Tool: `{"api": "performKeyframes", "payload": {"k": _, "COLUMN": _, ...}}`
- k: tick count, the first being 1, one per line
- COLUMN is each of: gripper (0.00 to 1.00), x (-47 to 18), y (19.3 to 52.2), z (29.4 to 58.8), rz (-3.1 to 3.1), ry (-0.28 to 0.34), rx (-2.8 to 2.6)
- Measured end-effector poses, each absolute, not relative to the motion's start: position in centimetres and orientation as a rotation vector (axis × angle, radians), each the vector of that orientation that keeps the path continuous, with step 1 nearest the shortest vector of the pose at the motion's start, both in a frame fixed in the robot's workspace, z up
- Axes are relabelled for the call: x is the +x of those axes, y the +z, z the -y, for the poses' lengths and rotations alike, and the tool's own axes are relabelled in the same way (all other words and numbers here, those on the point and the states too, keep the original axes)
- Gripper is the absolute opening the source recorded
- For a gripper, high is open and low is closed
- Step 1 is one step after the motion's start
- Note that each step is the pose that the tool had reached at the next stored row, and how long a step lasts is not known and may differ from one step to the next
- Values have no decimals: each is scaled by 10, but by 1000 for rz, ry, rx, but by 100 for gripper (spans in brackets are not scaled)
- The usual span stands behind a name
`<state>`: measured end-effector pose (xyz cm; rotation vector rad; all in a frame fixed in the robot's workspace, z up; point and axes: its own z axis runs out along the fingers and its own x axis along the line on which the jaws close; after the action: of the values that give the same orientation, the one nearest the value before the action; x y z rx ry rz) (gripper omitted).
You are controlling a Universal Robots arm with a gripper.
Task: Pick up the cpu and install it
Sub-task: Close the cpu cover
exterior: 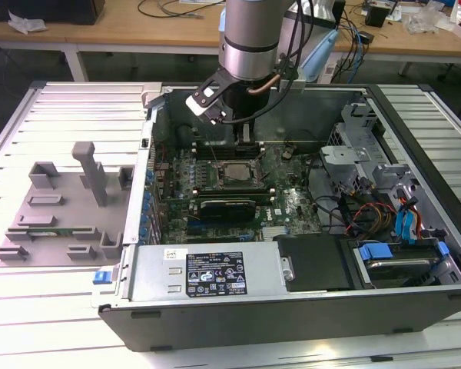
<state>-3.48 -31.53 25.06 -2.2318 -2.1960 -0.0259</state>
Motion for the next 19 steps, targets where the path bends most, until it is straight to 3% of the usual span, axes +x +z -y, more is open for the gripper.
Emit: {"api": "performKeyframes", "payload": {"k": 19, "gripper": 11, "x": -35, "y": 262, "z": 315, "rz": 2196, "ry": -26, "rx": -2232}}
